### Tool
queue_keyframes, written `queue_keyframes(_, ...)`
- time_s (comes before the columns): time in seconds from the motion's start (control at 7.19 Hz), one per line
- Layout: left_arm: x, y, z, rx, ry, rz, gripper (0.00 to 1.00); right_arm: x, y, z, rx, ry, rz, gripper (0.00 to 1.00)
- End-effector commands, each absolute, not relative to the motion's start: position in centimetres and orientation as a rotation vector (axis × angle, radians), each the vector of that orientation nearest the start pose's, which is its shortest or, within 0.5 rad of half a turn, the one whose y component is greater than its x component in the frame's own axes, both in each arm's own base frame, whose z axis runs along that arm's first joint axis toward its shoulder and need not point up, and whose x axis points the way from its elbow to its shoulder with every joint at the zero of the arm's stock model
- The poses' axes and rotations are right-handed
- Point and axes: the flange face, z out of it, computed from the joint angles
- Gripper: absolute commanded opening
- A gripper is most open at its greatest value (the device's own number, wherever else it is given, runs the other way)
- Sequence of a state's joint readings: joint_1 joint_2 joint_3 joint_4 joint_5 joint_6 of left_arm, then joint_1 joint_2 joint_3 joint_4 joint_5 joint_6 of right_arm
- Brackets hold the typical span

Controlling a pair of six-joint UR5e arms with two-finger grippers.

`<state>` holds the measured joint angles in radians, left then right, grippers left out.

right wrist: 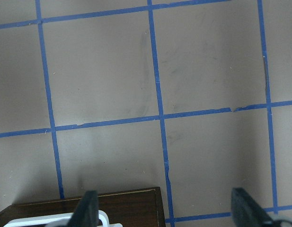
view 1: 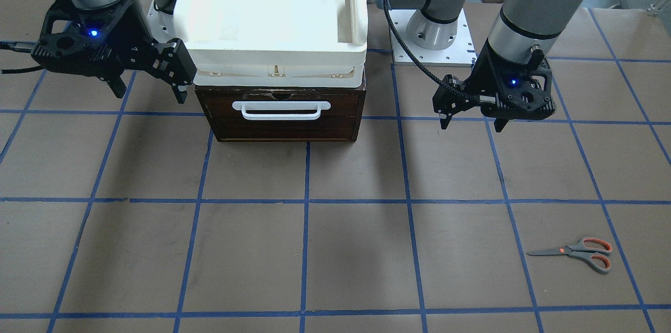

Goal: Place scissors in drawer with both arms

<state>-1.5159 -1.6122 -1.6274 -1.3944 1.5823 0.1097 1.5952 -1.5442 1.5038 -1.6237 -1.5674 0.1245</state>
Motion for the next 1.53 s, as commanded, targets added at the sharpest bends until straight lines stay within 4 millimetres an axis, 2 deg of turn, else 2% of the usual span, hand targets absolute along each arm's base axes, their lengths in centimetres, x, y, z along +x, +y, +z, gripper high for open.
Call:
queue_keyframes(0.0, -10.5, -52.1, 45.6, 0.088, 3.124, -0.119, 1.00, 14.8, -50.7, 50.6, 0.145, 3.117, -0.120, 1.00)
queue_keyframes(0.14, -10.4, -52.1, 45.6, 0.088, 3.121, -0.118, 1.00, 15.2, -50.6, 50.1, 0.084, 3.101, -0.111, 1.00)
queue_keyframes(0.28, -10.4, -52.1, 45.7, 0.088, 3.119, -0.120, 1.00, 15.8, -50.4, 50.0, -0.142, 3.100, -0.110, 1.00)
queue_keyframes(0.42, -10.2, -52.3, 45.6, 0.081, 3.124, -0.123, 1.00, 17.8, -50.2, 49.3, -0.276, 3.092, -0.091, 1.00)
queue_keyframes(0.56, -9.5, -52.3, 45.7, 0.071, 3.115, -0.119, 1.00, 21.3, -50.8, 47.8, -0.519, 3.063, -0.122, 1.00)
queue_keyframes(0.7, -9.5, -52.4, 45.7, 0.073, 3.114, -0.119, 1.00, 23.8, -51.6, 46.1, -0.700, 3.025, -0.142, 1.00)
queue_keyframes(0.97, -9.5, -52.4, 45.6, 0.073, 3.113, -0.116, 1.00, 25.1, -51.9, 43.3, -1.031, 2.934, -0.052, 1.00)
queue_keyframes(1.39, -9.6, -52.4, 45.5, 0.076, 3.121, -0.118, 1.00, 26.5, -51.8, 40.5, -1.206, 2.860, 0.007, 1.00)
